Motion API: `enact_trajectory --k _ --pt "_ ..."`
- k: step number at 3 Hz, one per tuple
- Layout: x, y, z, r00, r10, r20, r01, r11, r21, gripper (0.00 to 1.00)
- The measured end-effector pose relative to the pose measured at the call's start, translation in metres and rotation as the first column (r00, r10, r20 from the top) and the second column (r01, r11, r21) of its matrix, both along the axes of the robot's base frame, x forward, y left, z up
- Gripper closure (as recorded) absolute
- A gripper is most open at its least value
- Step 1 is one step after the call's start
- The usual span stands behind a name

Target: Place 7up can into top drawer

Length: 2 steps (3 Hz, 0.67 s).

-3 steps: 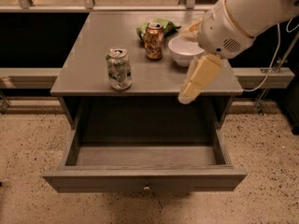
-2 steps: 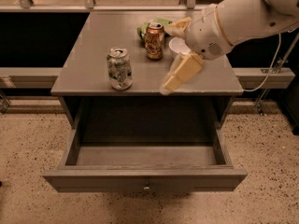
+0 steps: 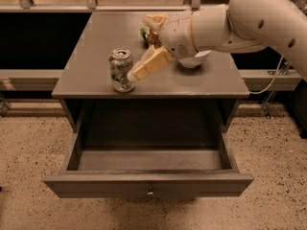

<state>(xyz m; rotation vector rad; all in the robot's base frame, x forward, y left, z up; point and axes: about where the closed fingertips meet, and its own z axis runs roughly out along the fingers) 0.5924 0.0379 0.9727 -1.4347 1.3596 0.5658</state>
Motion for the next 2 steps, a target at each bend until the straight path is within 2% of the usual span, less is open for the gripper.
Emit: enact_trajectory --k 2 --pt "-0.0007 0.0052 -0.0035 0.9998 0.012 -0.013 -0.012 1.000 0.003 0.00"
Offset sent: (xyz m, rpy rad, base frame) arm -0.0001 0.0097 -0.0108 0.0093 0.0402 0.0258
